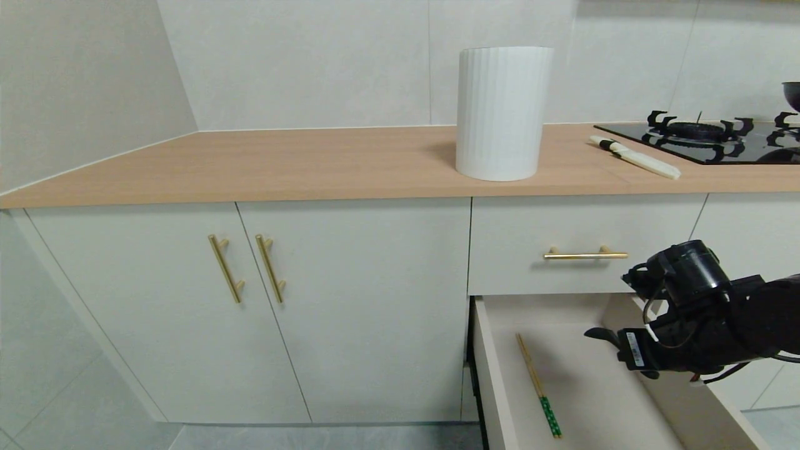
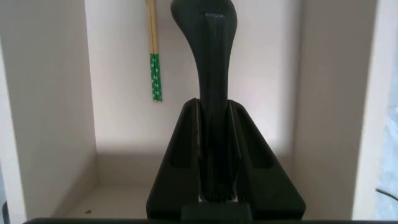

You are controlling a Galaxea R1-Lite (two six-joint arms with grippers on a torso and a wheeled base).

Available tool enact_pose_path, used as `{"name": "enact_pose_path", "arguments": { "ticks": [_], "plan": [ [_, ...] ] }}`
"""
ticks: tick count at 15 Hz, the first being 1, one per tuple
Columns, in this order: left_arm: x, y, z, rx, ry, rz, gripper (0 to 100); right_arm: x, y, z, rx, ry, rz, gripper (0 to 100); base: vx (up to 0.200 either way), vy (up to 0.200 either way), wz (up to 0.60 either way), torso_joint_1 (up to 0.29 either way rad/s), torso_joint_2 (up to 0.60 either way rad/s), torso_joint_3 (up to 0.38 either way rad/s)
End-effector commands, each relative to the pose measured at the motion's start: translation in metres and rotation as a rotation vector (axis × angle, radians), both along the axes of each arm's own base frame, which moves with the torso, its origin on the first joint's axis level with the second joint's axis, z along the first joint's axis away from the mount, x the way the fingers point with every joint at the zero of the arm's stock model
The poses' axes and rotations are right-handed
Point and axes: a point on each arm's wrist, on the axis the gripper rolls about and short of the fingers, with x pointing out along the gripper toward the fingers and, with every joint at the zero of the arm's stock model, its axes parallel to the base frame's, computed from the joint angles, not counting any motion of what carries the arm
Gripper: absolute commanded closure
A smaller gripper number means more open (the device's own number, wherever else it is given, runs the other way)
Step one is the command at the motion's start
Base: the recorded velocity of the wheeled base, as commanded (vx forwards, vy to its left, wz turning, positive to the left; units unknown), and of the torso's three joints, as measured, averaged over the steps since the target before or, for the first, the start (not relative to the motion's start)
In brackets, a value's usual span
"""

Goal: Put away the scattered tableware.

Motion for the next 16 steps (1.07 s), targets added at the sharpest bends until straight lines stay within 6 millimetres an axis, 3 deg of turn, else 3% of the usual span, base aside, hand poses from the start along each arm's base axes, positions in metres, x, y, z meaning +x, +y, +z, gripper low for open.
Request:
{"name": "enact_pose_path", "arguments": {
  "ticks": [1, 7, 10, 16],
  "plan": [
    [0.0, 0.0, 0.0, 0.0, 0.0, 0.0, 0, 0.006, 0.006, -0.023, -0.008, 0.037, 0.016, 100, 0.0, 0.0, 0.0, 0.0, 0.0, 0.0],
    [0.0, 0.0, 0.0, 0.0, 0.0, 0.0, 0, 0.035, 0.012, -0.097, -0.04, 0.053, -0.012, 100, 0.0, 0.0, 0.0, 0.0, 0.0, 0.0],
    [0.0, 0.0, 0.0, 0.0, 0.0, 0.0, 0, 0.05, 0.0, -0.134, -0.093, 0.025, -0.084, 100, 0.0, 0.0, 0.0, 0.0, 0.0, 0.0],
    [0.0, 0.0, 0.0, 0.0, 0.0, 0.0, 0, 0.055, -0.007, -0.154, -0.106, 0.04, -0.105, 100, 0.0, 0.0, 0.0, 0.0, 0.0, 0.0]
  ]
}}
